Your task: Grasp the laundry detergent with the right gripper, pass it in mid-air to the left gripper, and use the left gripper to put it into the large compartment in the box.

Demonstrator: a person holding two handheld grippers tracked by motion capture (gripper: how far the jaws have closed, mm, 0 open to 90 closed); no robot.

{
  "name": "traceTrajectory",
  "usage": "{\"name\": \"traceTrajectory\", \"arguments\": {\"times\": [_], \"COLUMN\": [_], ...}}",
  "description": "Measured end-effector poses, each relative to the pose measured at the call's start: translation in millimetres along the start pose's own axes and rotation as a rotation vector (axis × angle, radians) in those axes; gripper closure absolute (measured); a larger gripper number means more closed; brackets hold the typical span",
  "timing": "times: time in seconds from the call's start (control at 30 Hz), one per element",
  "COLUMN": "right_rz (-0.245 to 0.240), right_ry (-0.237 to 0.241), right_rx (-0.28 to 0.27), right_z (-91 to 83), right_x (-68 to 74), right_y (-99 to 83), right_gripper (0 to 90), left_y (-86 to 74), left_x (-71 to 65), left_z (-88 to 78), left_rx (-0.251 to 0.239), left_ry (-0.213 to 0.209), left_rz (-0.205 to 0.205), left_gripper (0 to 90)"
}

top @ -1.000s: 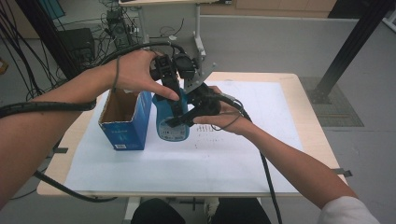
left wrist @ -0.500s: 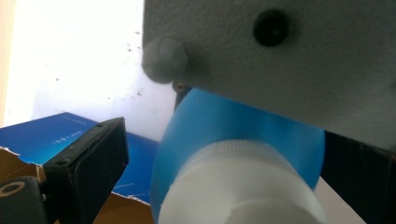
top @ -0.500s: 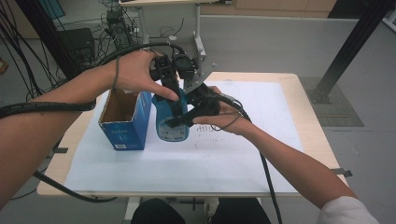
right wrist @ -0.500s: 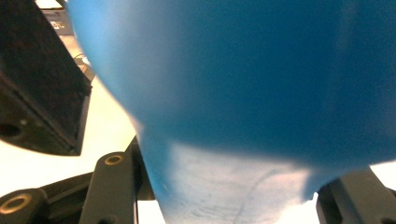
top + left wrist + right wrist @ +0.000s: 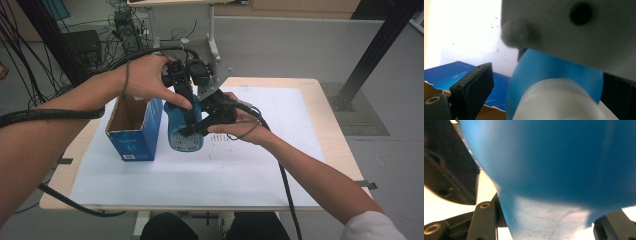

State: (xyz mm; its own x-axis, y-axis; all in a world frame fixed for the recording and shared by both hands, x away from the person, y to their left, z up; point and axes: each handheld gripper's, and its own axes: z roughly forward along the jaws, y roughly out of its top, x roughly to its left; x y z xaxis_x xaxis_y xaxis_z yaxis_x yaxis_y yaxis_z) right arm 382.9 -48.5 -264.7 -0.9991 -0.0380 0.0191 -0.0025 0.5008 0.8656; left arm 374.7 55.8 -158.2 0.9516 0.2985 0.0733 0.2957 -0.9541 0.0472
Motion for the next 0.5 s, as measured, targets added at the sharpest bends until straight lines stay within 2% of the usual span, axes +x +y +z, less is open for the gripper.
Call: {"name": "traceTrajectory", "arguments": {"times": [0.17, 0.33, 0.5], "right_rz": [-0.005, -0.016, -0.027], "right_ry": [0.006, 0.007, 0.013], "right_rx": [-0.002, 0.001, 0.001], "right_z": [-0.5, -0.2, -0.9], "right_x": [-0.4, 0.4, 0.8], "right_y": [-0.3, -0.6, -0.9], "right_gripper": [43.9, 43.9, 43.9], "left_y": [-0.9, -1.6, -0.8], "left_x": [-0.8, -2.1, -4.1], "left_z": [-0.2, -1.1, 0.9], "left_rx": [-0.005, -0.015, -0.017], "left_ry": [-0.004, -0.001, -0.021], "left_rz": [0.003, 0.017, 0.025], "left_gripper": [10.5, 20.8, 25.3]}}
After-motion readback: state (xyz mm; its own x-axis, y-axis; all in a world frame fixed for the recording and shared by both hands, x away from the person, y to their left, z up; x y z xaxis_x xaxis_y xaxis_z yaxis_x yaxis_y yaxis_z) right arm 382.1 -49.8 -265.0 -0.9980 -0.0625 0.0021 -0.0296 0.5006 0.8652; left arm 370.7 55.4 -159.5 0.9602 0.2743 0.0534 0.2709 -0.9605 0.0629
